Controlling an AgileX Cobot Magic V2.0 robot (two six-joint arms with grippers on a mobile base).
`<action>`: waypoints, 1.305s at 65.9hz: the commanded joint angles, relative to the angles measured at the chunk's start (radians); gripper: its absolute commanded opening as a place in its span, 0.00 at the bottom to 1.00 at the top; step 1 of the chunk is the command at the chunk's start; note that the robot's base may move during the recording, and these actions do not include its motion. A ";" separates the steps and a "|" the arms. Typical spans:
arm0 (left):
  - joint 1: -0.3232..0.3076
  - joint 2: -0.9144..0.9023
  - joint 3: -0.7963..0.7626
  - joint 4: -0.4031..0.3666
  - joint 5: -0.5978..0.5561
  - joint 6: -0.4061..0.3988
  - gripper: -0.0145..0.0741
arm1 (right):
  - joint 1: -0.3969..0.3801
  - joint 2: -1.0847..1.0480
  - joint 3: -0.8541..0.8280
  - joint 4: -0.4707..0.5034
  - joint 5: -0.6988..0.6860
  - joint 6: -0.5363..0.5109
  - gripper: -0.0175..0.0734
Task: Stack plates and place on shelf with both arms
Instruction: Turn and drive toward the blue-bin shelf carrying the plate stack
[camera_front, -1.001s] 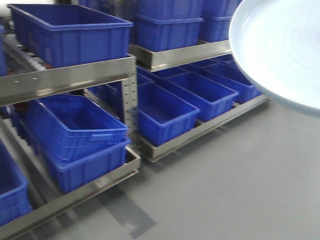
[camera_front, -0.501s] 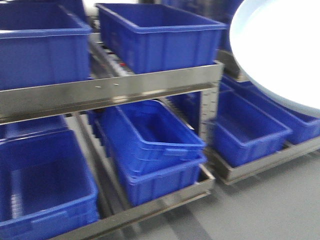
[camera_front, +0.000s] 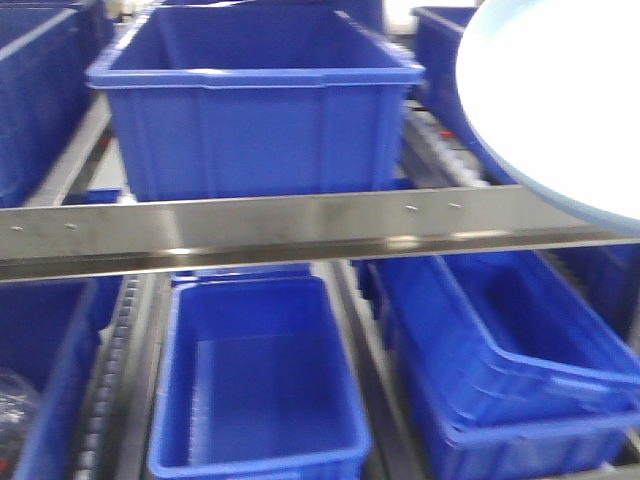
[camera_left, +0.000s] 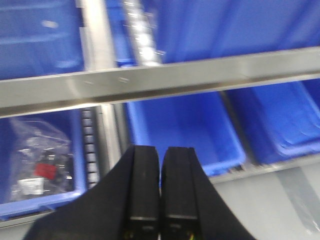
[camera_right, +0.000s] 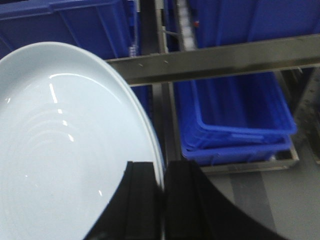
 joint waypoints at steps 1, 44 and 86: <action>-0.001 -0.008 -0.028 0.002 -0.077 -0.009 0.26 | -0.005 -0.002 -0.027 0.000 -0.091 -0.006 0.25; -0.001 -0.008 -0.028 0.002 -0.077 -0.009 0.26 | -0.005 -0.002 -0.027 0.000 -0.091 -0.006 0.25; -0.001 -0.008 -0.028 0.002 -0.077 -0.009 0.26 | -0.005 -0.002 -0.027 0.000 -0.091 -0.006 0.25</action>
